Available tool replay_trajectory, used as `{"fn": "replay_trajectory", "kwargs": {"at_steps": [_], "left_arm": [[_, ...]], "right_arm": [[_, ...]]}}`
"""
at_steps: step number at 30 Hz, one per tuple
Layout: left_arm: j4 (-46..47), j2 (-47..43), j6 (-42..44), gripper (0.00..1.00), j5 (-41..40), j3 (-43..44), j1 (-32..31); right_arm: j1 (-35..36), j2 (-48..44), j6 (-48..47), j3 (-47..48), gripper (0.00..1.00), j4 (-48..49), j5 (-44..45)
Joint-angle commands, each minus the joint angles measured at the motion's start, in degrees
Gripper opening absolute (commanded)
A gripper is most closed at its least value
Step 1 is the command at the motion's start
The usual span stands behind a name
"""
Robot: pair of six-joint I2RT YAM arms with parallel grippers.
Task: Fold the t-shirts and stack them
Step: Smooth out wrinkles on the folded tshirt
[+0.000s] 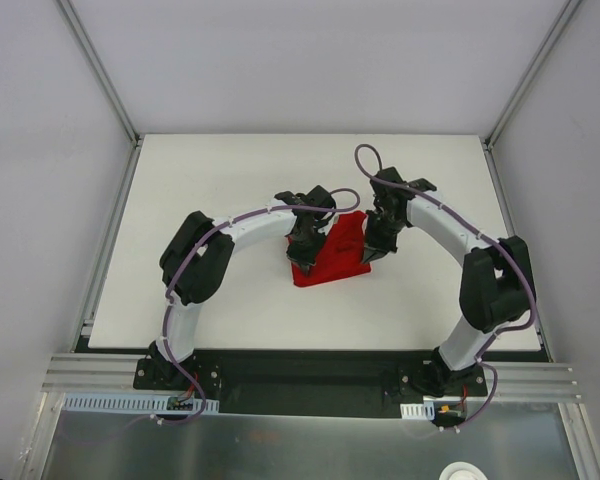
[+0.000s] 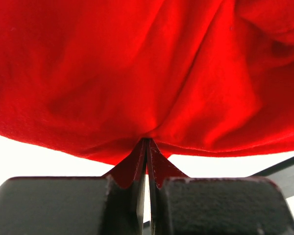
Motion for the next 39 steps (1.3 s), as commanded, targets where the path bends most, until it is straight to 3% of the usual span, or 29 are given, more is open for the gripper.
{"fn": "replay_trajectory", "kwargs": {"at_steps": [1, 9, 17, 29, 35, 36, 38, 39], "left_arm": [[-1.13, 0.15, -0.66, 0.00, 1.25, 0.63, -0.53], [-1.39, -2.40, -0.57, 0.00, 2.74, 0.54, -0.62], [-3.06, -9.15, -1.36, 0.00, 2.05, 0.89, -0.79], [-4.91, -11.02, -2.06, 0.00, 0.99, 0.63, -1.23], [-5.17, -10.05, -1.62, 0.00, 1.08, 1.59, -1.41], [-5.43, -9.87, -1.54, 0.00, 1.08, 1.77, -1.41], [-5.70, -9.43, -1.36, 0.00, 0.82, 2.56, -1.41], [-5.96, -9.26, -1.36, 0.00, -0.05, 3.00, -1.41]], "right_arm": [[-0.58, -0.23, -2.11, 0.78, 0.01, -3.16, 5.20], [-0.59, 8.47, -2.46, 1.38, 0.01, 0.28, 7.75], [-0.59, 18.14, -1.76, 8.77, 0.00, -6.40, 15.02], [-0.50, 11.74, -4.57, 12.46, 0.01, -6.85, 21.98], [-0.59, 14.28, -5.54, 13.96, 0.01, -7.81, 20.67], [-0.41, 14.37, -5.45, 13.44, 0.10, -8.07, 20.58], [-0.41, 13.41, -5.19, 12.39, 0.16, -7.90, 20.14], [-0.41, 12.71, -4.93, 11.33, 0.31, -7.64, 20.14]]}}
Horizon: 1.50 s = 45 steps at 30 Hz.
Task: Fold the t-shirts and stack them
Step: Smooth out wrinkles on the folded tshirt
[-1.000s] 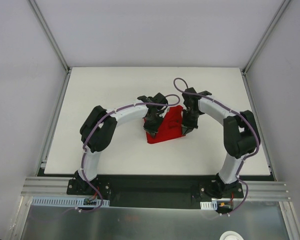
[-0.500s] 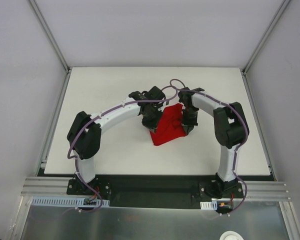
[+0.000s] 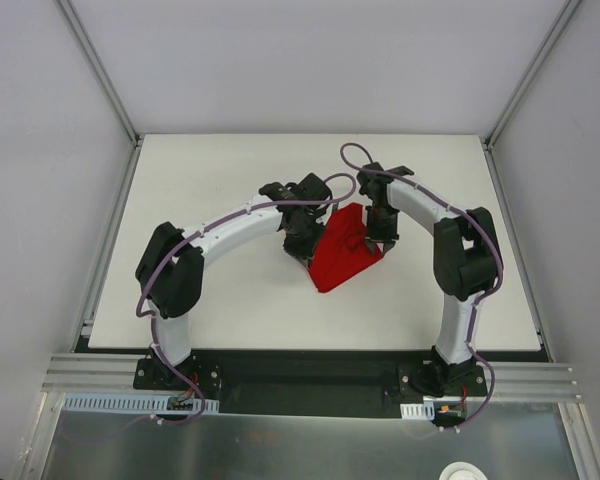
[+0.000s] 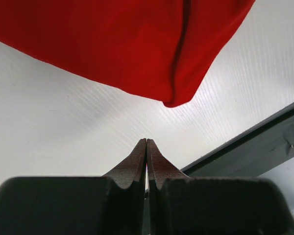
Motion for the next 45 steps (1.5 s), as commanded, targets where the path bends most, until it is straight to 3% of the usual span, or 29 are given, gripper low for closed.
{"fn": "replay_trajectory", "kwargs": {"at_steps": [1, 2, 3, 4, 5, 7, 8, 9, 10, 11, 12, 18, 23, 31, 38, 45], "left_arm": [[-2.14, 1.10, 0.43, 0.00, -2.20, 2.89, -0.67], [-2.40, 1.37, 0.61, 0.02, -2.73, 3.33, -0.67], [-2.66, 1.54, 0.96, 0.08, -3.52, 4.81, -0.67], [-3.45, 1.98, 1.48, 0.21, -5.35, 5.87, -0.67], [-3.63, 1.98, 1.66, 0.25, -6.07, 6.67, -0.58], [-3.55, 1.90, 1.84, 0.25, -6.86, 9.04, -0.05], [-3.46, 1.98, 1.93, 0.21, -6.95, 9.92, 0.39], [-3.63, 2.59, 1.93, 0.16, -6.61, 11.58, 1.43], [-3.72, 2.95, 1.58, 0.01, -5.99, 12.29, 2.23], [-3.63, 3.47, 1.49, 0.00, -6.07, 12.82, 2.84], [-3.63, 4.78, 1.31, 0.00, -6.34, 13.96, 3.37], [-3.81, 14.96, 1.57, 0.00, -0.55, 19.75, 7.59], [-3.46, 21.22, 0.44, 0.00, 4.11, 23.63, 9.26], [-2.58, 25.62, -0.71, 0.00, 5.53, 26.80, 9.35], [-3.19, 24.84, 0.96, 0.00, 2.11, 22.86, 10.93], [-4.69, 22.21, 3.51, 0.00, -0.80, 16.35, 13.74]], "right_arm": [[-0.24, -4.49, -0.27, -1.42, 0.44, -1.76, 0.54], [-0.24, -5.47, -0.27, -1.59, 0.68, -1.76, 0.71], [-0.32, -6.52, -0.18, -1.33, 0.75, -1.76, 0.80], [-0.24, -8.45, -0.27, -0.98, 0.79, -2.02, 0.19], [-0.24, -9.42, -0.36, -0.37, 0.78, -2.37, 0.10], [-0.24, -12.32, -0.27, 1.21, 0.76, -2.98, -2.00], [-0.24, -13.29, -0.01, 1.48, 0.69, -3.16, -3.06], [-0.24, -14.69, 0.43, 1.48, 0.63, -3.25, -5.24], [-0.15, -15.23, 1.91, 1.13, 0.55, -3.25, -6.22], [-0.15, -15.84, 2.71, 0.43, 0.18, -2.81, -6.84], [-0.06, -16.55, 3.59, -0.44, 0.01, -2.20, -7.20], [-0.76, -19.54, 10.97, -11.69, 0.01, 8.59, -18.33], [-0.68, -15.95, 15.46, -16.27, 0.01, 18.78, -24.76], [2.83, -4.35, 18.45, -8.64, 0.01, 21.71, -30.22], [5.13, 3.31, 14.95, -2.13, 0.00, 8.82, -24.70], [1.52, 4.71, 11.16, 3.32, 0.01, -1.22, -14.60]]}}
